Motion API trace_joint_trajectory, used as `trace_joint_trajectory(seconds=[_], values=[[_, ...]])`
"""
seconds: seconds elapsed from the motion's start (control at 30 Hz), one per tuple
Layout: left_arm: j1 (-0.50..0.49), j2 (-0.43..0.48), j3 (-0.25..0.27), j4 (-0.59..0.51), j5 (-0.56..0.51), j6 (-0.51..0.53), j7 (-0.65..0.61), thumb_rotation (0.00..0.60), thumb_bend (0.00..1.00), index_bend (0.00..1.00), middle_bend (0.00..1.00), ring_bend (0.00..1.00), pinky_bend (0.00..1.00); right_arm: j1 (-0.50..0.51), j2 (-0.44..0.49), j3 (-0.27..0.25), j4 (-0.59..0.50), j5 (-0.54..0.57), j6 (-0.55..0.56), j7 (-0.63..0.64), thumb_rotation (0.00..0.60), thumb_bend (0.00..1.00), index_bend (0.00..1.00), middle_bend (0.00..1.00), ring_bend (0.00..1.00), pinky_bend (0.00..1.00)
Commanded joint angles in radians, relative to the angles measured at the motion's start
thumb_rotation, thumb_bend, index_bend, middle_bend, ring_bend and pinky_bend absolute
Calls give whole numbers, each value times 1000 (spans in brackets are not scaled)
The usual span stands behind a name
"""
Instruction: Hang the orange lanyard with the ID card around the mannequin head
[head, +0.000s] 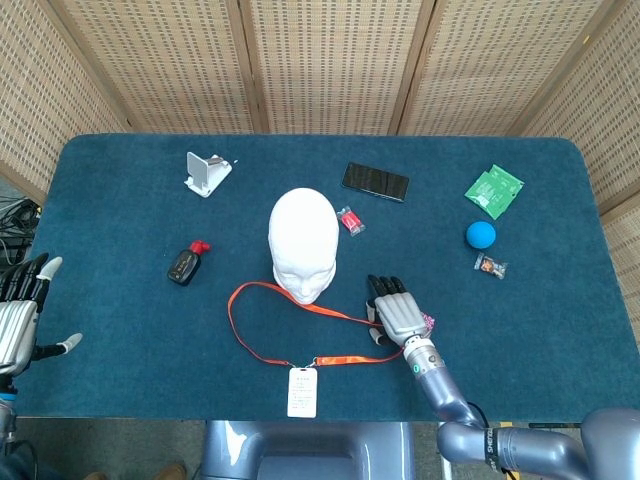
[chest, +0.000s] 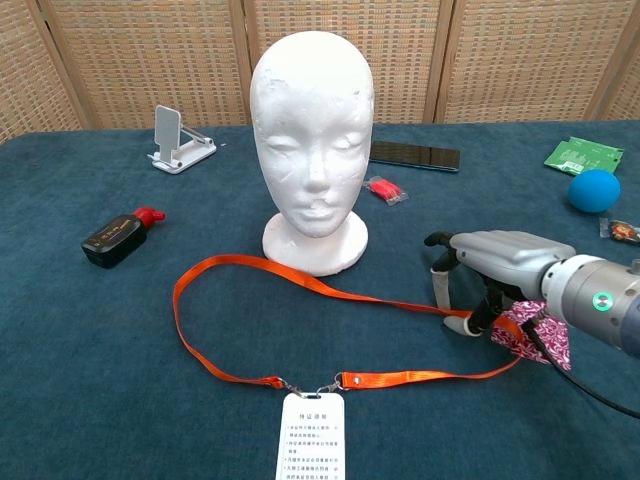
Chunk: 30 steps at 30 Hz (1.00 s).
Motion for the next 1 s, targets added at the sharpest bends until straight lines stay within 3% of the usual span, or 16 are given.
trace_joint_trajectory(seconds=[0.03, 0.27, 0.67, 1.0], values=[[-1, 0, 1, 1, 1, 0, -1, 600, 0, 0, 0, 0, 0, 3, -4, 0, 6, 1, 3, -3, 600, 577, 569, 0, 0, 0], [-2, 2, 2, -1, 0, -1, -3, 600, 0, 0, 0, 0, 0, 7, -12, -3, 15, 10, 3, -8, 600, 593, 572, 0, 0, 0], [-9, -6, 2, 5, -1, -9, 3, 600, 0, 0, 0, 0, 0, 6, -14, -5, 17, -10, 14, 5, 600, 602, 720, 0, 0, 0], [-114, -74, -34, 54, -9, -124, 31, 600, 0, 0, 0, 0, 0, 7, 2, -3, 3, -11, 8, 16, 600, 660, 748, 0, 0, 0]])
